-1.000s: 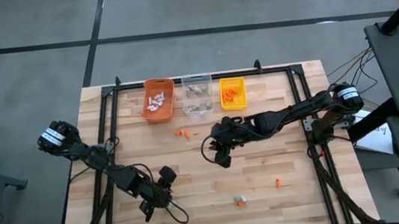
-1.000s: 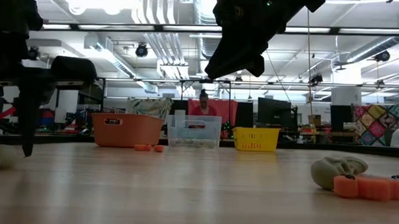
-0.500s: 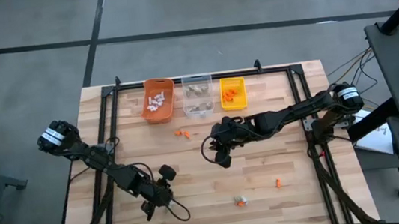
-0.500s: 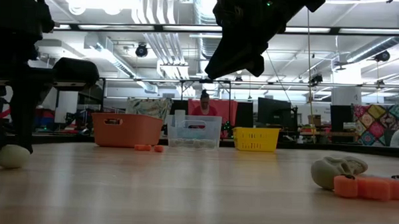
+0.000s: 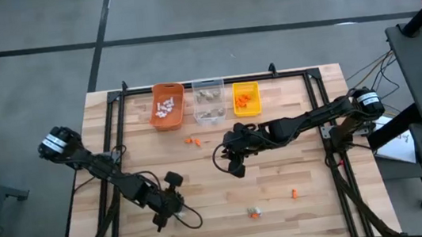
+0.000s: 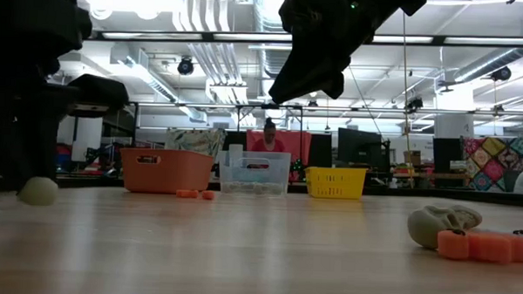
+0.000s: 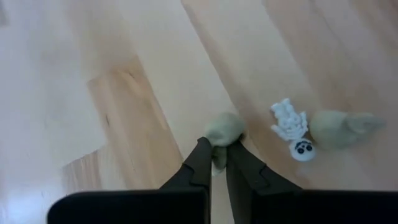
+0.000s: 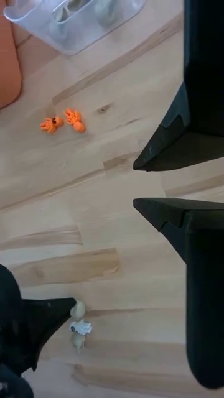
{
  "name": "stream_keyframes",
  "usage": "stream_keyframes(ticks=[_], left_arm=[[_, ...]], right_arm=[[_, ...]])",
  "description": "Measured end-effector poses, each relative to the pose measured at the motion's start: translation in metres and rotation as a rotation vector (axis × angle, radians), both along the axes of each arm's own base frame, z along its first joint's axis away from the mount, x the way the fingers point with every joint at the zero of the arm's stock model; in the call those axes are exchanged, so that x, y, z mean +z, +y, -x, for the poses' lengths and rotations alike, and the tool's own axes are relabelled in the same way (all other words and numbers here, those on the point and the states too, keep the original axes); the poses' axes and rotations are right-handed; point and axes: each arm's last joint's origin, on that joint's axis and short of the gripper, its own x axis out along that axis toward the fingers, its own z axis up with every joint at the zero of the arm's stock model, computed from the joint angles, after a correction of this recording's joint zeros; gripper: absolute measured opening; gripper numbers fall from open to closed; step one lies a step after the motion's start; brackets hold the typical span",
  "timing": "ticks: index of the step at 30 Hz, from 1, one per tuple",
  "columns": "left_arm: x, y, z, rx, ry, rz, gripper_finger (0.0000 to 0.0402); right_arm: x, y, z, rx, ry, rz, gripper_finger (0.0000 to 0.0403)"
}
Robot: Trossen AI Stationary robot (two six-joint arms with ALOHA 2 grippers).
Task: Sort Halloween decoration
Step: Put the gray skull toy into the transparent bin
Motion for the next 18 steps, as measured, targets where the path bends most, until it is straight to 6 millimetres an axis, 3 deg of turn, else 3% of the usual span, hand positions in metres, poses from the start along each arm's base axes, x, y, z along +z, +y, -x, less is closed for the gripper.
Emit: stream_keyframes(ticks=[8,18], left_arm=[[0.021,0.006,0.002,0.126,-0.141,-0.036,0.0001],[0.092,0.026,0.015,0.407,-0.591,0.000,0.0001]], right_arm=[[0.001,0.000,-0.005,0.076,-0.103,0.079,0.0068],[-0.006,0.001,-0.006,0.199,-0.411,0.266,0.0068]])
